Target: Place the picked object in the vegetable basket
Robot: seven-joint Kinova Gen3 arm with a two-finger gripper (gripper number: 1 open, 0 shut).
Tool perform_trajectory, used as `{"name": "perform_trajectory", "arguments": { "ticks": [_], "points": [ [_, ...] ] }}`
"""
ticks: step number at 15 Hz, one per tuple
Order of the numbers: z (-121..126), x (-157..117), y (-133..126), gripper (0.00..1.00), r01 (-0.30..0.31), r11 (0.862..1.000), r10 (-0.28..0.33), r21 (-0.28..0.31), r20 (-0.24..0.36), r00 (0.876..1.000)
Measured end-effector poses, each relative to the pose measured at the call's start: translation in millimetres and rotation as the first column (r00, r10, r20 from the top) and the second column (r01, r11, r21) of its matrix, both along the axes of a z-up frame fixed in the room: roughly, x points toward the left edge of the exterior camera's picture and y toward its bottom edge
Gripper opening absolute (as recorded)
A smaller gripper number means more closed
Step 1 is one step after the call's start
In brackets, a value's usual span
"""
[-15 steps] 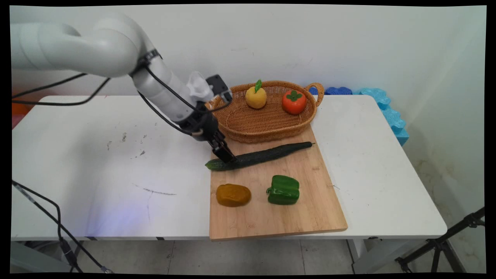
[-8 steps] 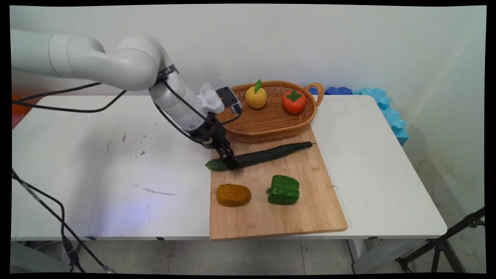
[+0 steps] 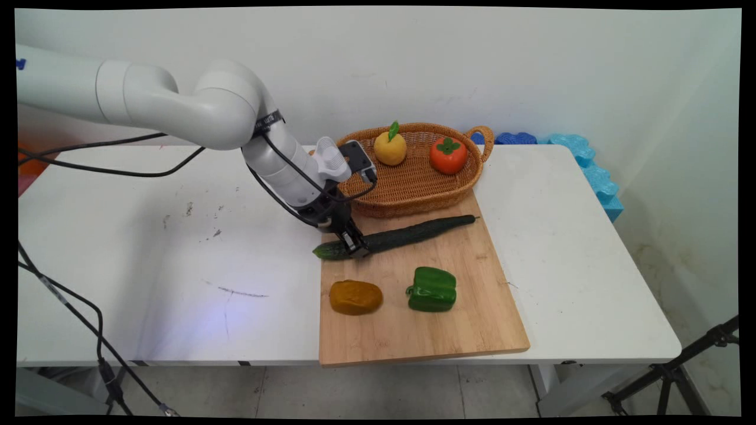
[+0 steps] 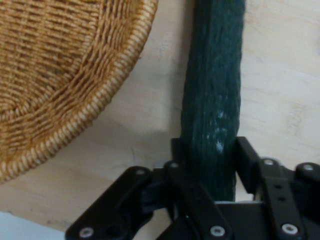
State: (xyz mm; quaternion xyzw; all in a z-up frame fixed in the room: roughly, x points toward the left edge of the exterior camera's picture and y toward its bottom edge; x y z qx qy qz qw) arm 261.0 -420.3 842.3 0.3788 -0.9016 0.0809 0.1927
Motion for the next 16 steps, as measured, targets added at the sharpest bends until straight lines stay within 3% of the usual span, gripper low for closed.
{"name": "perform_trajectory", "arguments": {
  "ticks": [7,12,16],
  "points": [
    [28,-4,10,0.00,0.045,0.999,-0.045,-0.012,-0.018,0.999],
    [88,-7,19,0.00,0.096,0.995,-0.098,-0.039,-0.061,0.993],
    [132,-8,5,0.00,0.101,0.992,-0.108,-0.075,-0.095,0.990]
  ]
}}
